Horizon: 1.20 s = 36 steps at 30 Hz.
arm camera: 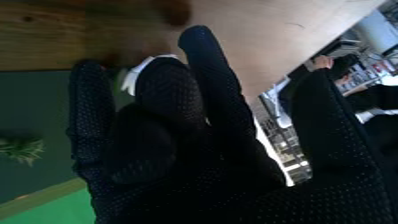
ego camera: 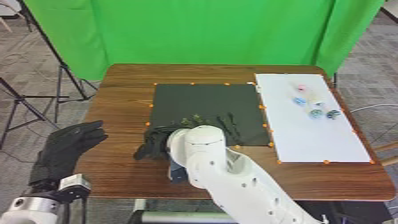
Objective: Arrange flowers
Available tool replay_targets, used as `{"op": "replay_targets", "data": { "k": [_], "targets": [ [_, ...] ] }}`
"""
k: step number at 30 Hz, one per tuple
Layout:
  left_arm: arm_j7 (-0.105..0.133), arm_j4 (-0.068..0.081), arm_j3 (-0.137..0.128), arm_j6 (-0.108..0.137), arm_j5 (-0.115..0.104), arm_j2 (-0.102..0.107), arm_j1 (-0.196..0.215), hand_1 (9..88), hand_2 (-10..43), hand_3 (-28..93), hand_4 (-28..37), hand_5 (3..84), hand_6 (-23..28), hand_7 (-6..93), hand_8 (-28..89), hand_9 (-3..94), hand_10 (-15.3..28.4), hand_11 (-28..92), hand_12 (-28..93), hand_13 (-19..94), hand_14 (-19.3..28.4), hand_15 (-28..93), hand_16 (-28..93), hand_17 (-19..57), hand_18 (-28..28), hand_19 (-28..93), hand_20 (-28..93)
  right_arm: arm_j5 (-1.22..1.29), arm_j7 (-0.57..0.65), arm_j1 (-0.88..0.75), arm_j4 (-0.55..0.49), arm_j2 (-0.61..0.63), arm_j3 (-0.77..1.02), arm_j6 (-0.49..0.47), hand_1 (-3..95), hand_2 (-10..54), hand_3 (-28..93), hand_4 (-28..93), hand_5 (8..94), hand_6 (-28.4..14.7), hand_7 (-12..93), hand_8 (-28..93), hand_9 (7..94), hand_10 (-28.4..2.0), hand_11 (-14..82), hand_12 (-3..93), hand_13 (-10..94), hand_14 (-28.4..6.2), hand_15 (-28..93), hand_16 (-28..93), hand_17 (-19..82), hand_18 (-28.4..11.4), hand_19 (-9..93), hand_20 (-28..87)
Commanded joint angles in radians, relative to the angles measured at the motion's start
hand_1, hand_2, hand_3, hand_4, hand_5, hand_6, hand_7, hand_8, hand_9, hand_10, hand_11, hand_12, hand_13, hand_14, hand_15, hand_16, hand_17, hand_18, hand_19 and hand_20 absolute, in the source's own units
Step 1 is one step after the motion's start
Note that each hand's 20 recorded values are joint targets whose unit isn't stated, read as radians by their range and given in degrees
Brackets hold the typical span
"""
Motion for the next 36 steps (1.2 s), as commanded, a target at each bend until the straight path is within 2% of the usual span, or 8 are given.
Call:
{"op": "replay_targets", "data": {
  "k": [1,13,17,20,23,29,33,36],
  "targets": [
    [0.006,0.007,0.013,-0.016,0.002,-0.005,-0.021,27.5,7.7,81,-18.0,51.3,16.1,17.9,-10,42.0,23.4,43,10,29,27.8,63,-13,-9.4,20.9,59,16,-0.109,-0.008,0.013,0.037,0.005,-0.020,0.026,9.7,19.9,66,-24,61.6,-8.1,10,-10,73.0,-20.1,66.3,33.6,73,-17.9,91,29,27,-28.4,88,5],
    [-0.008,0.008,0.015,-0.017,0.005,-0.007,-0.025,27.5,7.7,81,-18.0,51.3,16.1,18.0,-10,42.1,23.4,43,10,29,28.1,63,-13,-9.4,20.8,59,16,-0.182,-0.041,0.006,0.038,0.000,-0.028,0.044,7.6,20.2,66,-24,57.6,-9.3,8,-10,74.5,-19.8,67.8,33.7,74,-17.5,93,30,28,-28.4,91,2],
    [0.002,-0.005,0.000,-0.007,0.002,-0.009,0.011,27.5,7.7,81,-18.1,51.3,16.1,18.0,-10,42.0,23.4,43,10,29,28.0,63,-13,-9.4,20.8,59,16,-0.163,-0.024,0.021,-0.026,0.066,-0.079,0.112,8.2,19.3,66,-23,59.1,-9.1,9,-10,74.9,-19.7,67.9,33.4,75,-17.4,93,29,29,-28.4,91,1],
    [0.016,-0.027,-0.055,0.010,-0.006,-0.006,0.077,27.5,7.7,81,-18.0,51.2,16.1,18.0,-10,42.0,23.4,43,10,29,28.0,63,-13,-9.4,20.8,59,16,-0.149,-0.018,0.077,-0.122,0.175,-0.146,0.227,10.2,17.1,69,-23,68.0,-8.2,12,-10,76.2,-19.3,67.4,32.7,76,-16.9,92,28,30,-28.4,92,-1],
    [0.055,-0.048,-0.093,0.041,-0.026,-0.005,0.155,27.5,7.7,81,-18.0,51.2,16.1,17.9,-10,42.0,23.4,43,10,29,28.0,63,-13,-9.4,20.9,59,16,-0.072,-0.026,0.101,-0.224,0.261,-0.118,0.233,13.9,14.4,71,-22,75.8,-7.5,18,-9,77.6,-19.1,66.2,32.3,77,-16.5,91,28,32,-28.4,93,-2],
    [0.106,-0.052,-0.089,0.066,-0.052,0.015,0.197,27.5,7.7,81,-18.0,51.2,16.1,18.0,-10,42.0,23.4,43,10,29,27.9,63,-13,-9.4,20.8,59,16,0.061,-0.066,0.037,-0.339,0.465,0.080,0.270,19.1,11.3,73,-21,71.7,-8.5,19,-9,71.3,-23.0,58.6,30.3,70,-18.6,82,26,32,-28.4,90,-7],
    [0.117,-0.051,-0.072,0.071,-0.056,0.020,0.198,27.6,7.7,81,-18.1,51.3,16.1,18.0,-10,42.0,23.4,43,10,29,27.9,63,-13,-9.4,20.8,59,16,0.087,-0.055,-0.028,-0.303,0.566,0.202,0.329,22.9,9.0,76,-22,61.5,-9.9,16,-10,61.7,-25.0,43.3,22.6,59,-20.1,76,22,32,-28.4,90,-10],
    [0.125,-0.045,-0.058,0.071,-0.058,0.031,0.188,27.6,7.6,81,-18.1,51.3,16.1,18.0,-10,42.1,23.4,43,10,29,27.9,63,-13,-9.4,20.8,59,16,0.090,-0.055,-0.039,-0.240,0.646,0.238,0.410,24.9,7.7,78,-22,59.8,-9.8,16,-10,60.3,-24.3,40.3,21.5,57,-19.5,75,20,31,-28.4,89,-11]
  ]
}}
